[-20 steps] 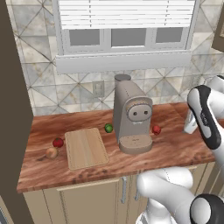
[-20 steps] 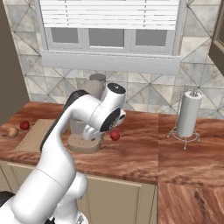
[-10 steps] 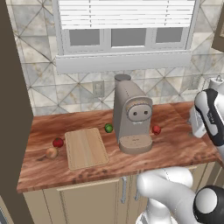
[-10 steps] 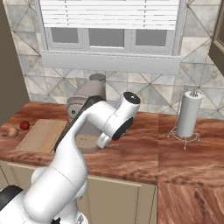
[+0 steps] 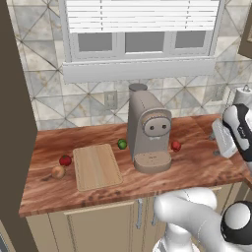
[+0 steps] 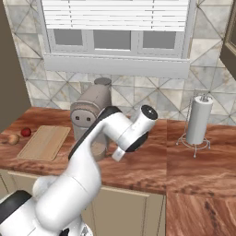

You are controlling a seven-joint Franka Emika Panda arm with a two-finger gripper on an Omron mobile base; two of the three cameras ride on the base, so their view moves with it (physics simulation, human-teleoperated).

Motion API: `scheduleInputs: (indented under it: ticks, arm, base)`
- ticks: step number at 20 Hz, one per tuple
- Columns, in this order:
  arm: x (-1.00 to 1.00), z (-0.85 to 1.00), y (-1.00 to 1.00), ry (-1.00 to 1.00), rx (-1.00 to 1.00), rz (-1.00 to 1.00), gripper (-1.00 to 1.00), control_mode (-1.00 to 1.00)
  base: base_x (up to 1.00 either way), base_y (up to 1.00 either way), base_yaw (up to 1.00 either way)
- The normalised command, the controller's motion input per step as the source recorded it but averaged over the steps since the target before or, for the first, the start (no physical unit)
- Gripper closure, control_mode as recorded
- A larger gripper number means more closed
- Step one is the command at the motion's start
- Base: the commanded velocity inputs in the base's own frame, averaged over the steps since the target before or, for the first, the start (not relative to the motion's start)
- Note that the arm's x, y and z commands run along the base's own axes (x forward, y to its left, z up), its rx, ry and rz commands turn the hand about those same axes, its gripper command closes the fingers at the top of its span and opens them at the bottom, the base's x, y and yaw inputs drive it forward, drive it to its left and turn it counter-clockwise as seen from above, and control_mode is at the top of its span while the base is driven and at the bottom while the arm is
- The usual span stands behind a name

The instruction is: Place the avocado, onion, tomato, and bell pepper on the cutting board.

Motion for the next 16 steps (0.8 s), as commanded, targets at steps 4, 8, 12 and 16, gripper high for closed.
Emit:
scheduleInputs:
  ticks: [4,8,12,16]
  arm:
    - [0.51,-0.12,0.00,-0.03,0.02,0.01,-1.00,-1.00]
    - [0.46,-0.12,0.00,-0.01,0.00,0.00,-1.00,-1.00]
    - [0.37,-0.16,0.00,0.00,0.00,0.00,-1.00,-1.00]
    - [0.44,-0.21,0.00,0.00,0.00,0.00,-1.00,-1.00]
  base:
    - [0.00,0.00,0.00]
    - [0.00,0.00,0.00]
    - [0.00,0.00,0.00]
    - [0.00,0.00,0.00]
